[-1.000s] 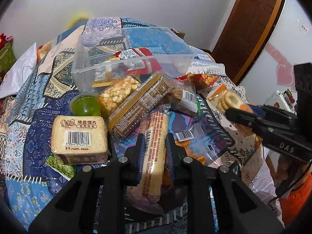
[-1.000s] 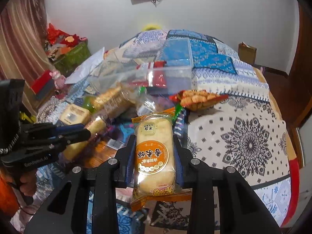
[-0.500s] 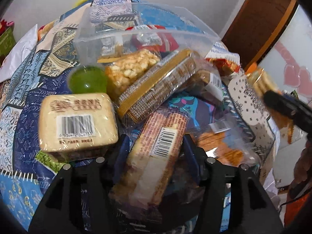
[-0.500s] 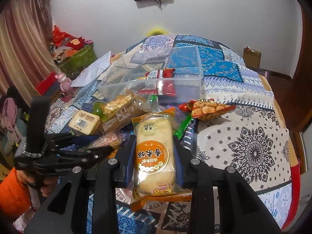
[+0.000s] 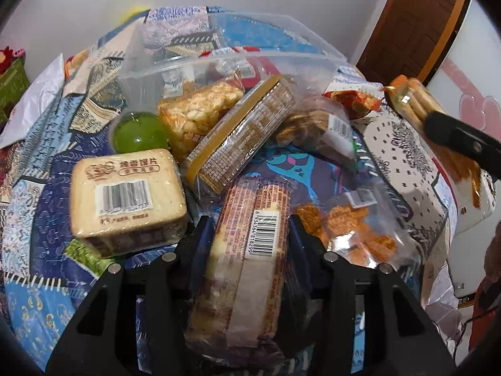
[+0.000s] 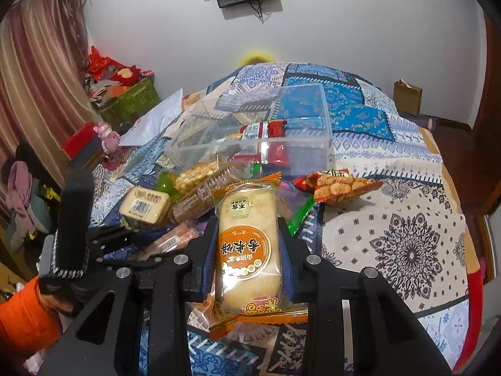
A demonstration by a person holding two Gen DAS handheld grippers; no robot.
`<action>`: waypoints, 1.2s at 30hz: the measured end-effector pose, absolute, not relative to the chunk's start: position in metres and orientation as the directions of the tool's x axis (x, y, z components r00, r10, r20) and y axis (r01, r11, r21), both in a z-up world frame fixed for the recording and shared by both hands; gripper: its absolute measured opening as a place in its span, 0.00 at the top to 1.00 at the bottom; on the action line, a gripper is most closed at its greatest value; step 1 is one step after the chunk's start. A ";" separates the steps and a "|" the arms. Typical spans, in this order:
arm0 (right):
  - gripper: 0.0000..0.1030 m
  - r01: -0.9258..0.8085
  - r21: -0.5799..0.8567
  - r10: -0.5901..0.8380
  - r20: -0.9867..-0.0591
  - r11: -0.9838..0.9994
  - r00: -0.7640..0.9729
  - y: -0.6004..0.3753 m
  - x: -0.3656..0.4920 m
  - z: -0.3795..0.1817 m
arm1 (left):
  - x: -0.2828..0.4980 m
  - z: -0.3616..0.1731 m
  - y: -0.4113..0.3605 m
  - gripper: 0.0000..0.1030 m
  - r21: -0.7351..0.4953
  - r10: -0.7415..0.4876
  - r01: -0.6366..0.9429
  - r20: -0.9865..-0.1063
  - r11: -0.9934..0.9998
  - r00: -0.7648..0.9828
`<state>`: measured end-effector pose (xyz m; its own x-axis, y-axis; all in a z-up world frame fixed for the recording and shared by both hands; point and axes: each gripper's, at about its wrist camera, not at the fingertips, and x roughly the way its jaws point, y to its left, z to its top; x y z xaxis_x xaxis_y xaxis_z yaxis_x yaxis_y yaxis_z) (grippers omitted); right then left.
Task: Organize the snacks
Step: 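Lift both held packs and carry them over the clear box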
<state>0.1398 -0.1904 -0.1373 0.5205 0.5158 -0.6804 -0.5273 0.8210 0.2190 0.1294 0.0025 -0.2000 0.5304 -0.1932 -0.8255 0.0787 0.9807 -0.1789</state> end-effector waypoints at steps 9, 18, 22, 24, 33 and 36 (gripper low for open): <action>0.70 -0.527 0.218 0.524 -0.655 0.821 0.545 -0.184 0.154 -0.128 | 0.118 -0.149 0.014 0.58 -0.194 -0.199 0.078 -0.745 0.978 0.637; 0.70 -0.536 0.212 0.533 -0.631 0.817 0.563 -0.175 0.172 -0.117 | 0.136 -0.118 0.030 0.63 -0.209 -0.188 0.056 -0.695 0.976 0.693; 0.70 -0.541 0.201 0.533 -0.621 0.817 0.575 -0.169 0.184 -0.112 | 0.151 -0.112 0.036 0.64 -0.213 -0.180 0.044 -0.680 0.976 0.711; 0.70 -0.543 0.201 0.536 -0.616 0.815 0.577 -0.167 0.190 -0.110 | 0.160 -0.106 0.041 0.64 -0.236 -0.197 0.046 -0.667 0.971 0.718; 0.70 -0.528 0.201 0.529 -0.602 0.825 0.598 -0.160 0.222 -0.106 | 0.184 -0.071 0.052 0.64 -0.196 -0.143 0.031 -0.590 0.980 0.795; 0.70 -0.524 0.198 0.525 -0.600 0.828 0.603 -0.158 0.233 -0.105 | 0.194 -0.061 0.055 0.64 -0.167 -0.104 0.012 -0.558 0.986 0.823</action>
<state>0.2331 -0.1578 -0.1053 0.6034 0.5254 -0.5999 -0.5241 0.8283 0.1983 0.1941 0.0555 -0.0608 0.8235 -0.1043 -0.5577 0.0119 0.9859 -0.1668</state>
